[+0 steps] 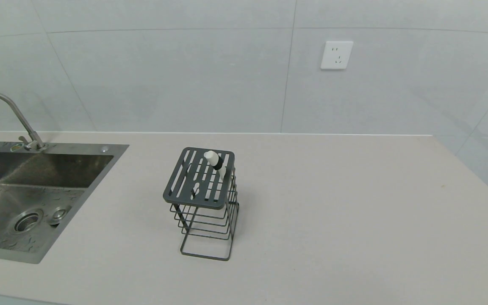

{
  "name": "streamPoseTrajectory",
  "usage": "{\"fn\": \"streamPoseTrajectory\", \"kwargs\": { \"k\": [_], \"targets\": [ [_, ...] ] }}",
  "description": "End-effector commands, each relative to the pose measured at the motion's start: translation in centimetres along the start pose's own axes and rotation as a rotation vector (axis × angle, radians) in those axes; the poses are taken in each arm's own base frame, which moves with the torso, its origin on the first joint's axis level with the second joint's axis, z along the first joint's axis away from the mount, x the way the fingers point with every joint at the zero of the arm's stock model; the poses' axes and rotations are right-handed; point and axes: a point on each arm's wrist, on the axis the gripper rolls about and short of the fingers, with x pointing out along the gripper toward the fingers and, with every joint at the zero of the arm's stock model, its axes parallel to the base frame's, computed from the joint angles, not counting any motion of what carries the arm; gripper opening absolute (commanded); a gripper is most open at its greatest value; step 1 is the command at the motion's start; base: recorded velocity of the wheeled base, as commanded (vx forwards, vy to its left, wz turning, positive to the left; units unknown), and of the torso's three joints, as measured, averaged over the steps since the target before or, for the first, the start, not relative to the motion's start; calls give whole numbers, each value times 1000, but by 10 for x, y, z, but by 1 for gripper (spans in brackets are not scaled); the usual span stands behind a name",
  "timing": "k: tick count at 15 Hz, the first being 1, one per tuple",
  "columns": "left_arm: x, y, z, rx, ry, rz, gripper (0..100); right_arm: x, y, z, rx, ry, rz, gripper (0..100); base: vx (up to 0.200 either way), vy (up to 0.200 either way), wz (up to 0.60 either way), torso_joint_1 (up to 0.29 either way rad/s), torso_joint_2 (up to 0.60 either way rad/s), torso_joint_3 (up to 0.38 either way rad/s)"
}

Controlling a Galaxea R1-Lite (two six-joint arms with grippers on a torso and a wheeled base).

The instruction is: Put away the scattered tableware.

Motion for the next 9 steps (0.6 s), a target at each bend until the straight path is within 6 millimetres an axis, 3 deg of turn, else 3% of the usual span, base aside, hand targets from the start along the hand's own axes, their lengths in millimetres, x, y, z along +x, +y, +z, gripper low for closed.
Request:
{"fn": "streamPoseTrajectory", "kwargs": {
  "k": [1,9],
  "targets": [
    [-5,-2,-3,6,-62,100,100,0,0,0,-2,1,0,0,0,0,0,0,0,0],
    [-6,-1,-3,-6,-78,101,100,0,1,0,-4,-1,37,0,0,0,0,0,0,0]
  ]
}}
